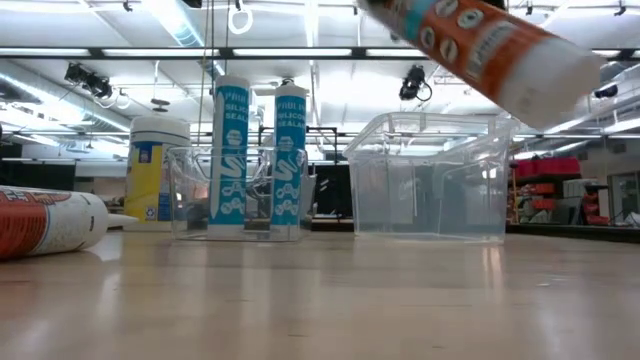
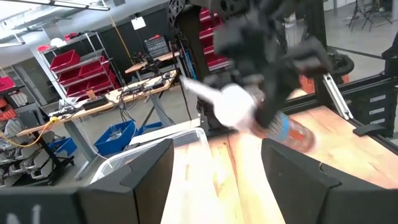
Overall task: Pick & place silicon tubes, Sealant and Lysol wipes
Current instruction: Put the right orange sealant into the right transparent bin
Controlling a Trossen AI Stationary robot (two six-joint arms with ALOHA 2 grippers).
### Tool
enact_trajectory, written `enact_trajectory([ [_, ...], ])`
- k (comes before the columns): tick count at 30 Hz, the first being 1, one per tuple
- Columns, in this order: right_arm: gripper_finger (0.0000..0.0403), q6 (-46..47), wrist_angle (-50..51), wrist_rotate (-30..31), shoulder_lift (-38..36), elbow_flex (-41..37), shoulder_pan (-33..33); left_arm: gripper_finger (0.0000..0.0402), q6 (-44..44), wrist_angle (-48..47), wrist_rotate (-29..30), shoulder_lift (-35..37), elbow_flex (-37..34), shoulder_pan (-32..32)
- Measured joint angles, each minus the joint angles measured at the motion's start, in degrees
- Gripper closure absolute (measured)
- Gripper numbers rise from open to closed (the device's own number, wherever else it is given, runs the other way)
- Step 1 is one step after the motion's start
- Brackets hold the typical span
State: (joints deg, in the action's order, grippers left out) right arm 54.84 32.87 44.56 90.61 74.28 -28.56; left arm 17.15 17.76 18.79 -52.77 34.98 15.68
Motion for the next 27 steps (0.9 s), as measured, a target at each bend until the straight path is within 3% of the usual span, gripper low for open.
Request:
enact_trajectory([
  [10, 0.0191, -17.4, -0.4, 20.4, -6.9, 0.1, 1.3, 0.0154, 0.1, 0.5, 0.1, 0.0, 0.0, -0.2],
  [13, 0.0191, -22.6, -0.6, 25.3, -7.0, 0.1, 2.0, 0.0154, 0.0, 2.6, 3.0, 0.0, 0.0, -0.9],
  [20, 0.0191, -34.5, -1.6, 28.0, -7.0, 0.1, 4.6, 0.0154, 4.0, 8.0, 3.5, 0.0, 1.7, -2.9],
  [24, 0.0191, -38.8, -2.4, 27.0, -7.0, 0.1, 5.7, 0.0154, 4.2, 1.5, 2.6, -1.1, 9.5, -6.1],
  [27, 0.0191, -40.7, -2.4, 26.2, -6.9, 0.1, 6.4, 0.0154, 1.5, -10.5, -2.6, -3.0, 17.9, -10.0],
])
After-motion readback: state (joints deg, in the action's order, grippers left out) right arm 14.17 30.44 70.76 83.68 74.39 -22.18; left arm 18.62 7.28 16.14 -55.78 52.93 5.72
